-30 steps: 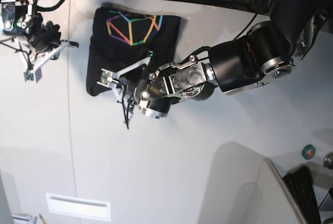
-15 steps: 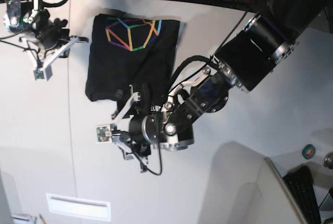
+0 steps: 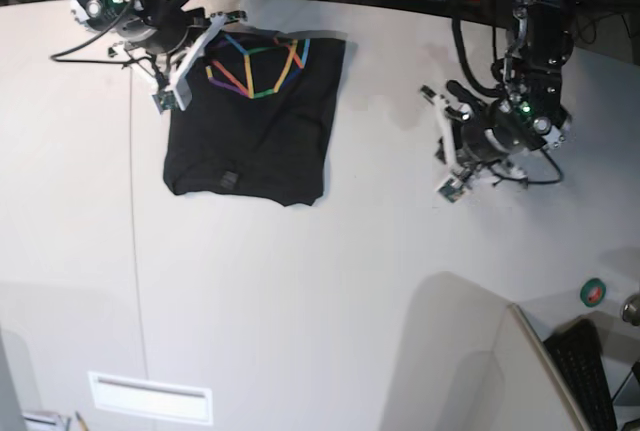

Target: Layout the t-shirt on the table in an organized manner, then fold the t-shirt properly

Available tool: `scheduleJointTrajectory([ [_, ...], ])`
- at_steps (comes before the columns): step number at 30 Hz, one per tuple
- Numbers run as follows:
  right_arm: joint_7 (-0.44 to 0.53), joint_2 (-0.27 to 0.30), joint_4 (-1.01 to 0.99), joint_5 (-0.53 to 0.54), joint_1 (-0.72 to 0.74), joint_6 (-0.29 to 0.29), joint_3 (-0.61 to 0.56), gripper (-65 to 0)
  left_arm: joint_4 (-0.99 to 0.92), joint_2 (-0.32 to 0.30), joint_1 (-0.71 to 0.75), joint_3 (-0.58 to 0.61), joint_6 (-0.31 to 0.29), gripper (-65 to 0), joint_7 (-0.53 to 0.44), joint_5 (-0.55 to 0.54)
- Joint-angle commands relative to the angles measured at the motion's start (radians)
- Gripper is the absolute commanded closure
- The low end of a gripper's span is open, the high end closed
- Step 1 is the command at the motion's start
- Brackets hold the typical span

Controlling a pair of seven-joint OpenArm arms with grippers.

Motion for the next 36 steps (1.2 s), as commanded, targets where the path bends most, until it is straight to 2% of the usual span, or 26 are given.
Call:
scheduleJointTrajectory([
  [1,0.033,-0.004,-0.013,0.012,0.003,0.007,-0.016,0.0,-0.008,-0.003,-0.007,-0.047,-0.004,0.0,-0.02,-0.018],
  [6,0.125,-0.006,-0.156,0.012,0.004,0.007,-0.034,0.0,-0.083,0.002,0.036,-0.284,-0.004,0.0,-0.035,-0.02],
  [11,0.132,-0.004,-0.072,0.012,-0.031,0.006,-0.033,0.0,-0.156,0.002,0.12,-0.487,-0.004,0.0,-0.239,-0.02],
  [14,0.132,0.021,0.045,0.011,-0.065,0.006,-0.034,0.0,-0.197,-0.001,0.152,-0.554,-0.004,0.0,-0.297,-0.02],
  [16,0.131,0.031,0.077,0.011,-0.066,0.004,-0.046,0.0,-0.215,-0.001,0.18,-0.585,-0.013,0.0,-0.339,-0.021],
  [18,0.131,0.03,0.072,0.011,-0.039,0.004,-0.066,0.0,-0.251,-0.001,0.209,-0.61,-0.065,0.0,-0.397,-0.021],
  [22,0.131,0.03,-0.036,0.011,0.035,0.001,-0.149,0.0,-0.318,0.005,0.249,-0.647,-0.065,0.0,-0.497,-0.043],
  [25,0.131,0.028,-0.098,0.011,0.073,-0.001,-0.207,0.0,-0.367,-0.003,0.263,-0.648,-0.065,0.0,-0.505,-0.156],
  [27,0.131,0.031,-0.07,0.011,0.073,-0.001,-0.227,0.0,-0.38,-0.007,0.268,-0.651,-0.065,0.0,-0.505,-0.216],
  [32,0.131,0.037,-0.015,0.011,0.078,-0.001,-0.258,0.0,-0.381,-0.01,0.272,-0.645,-0.065,0.0,-0.505,-0.236],
  [36,0.131,0.031,-0.173,0.011,0.141,-0.001,-0.295,0.0,-0.381,-0.01,0.274,-0.645,-0.065,0.0,-0.505,-0.236],
])
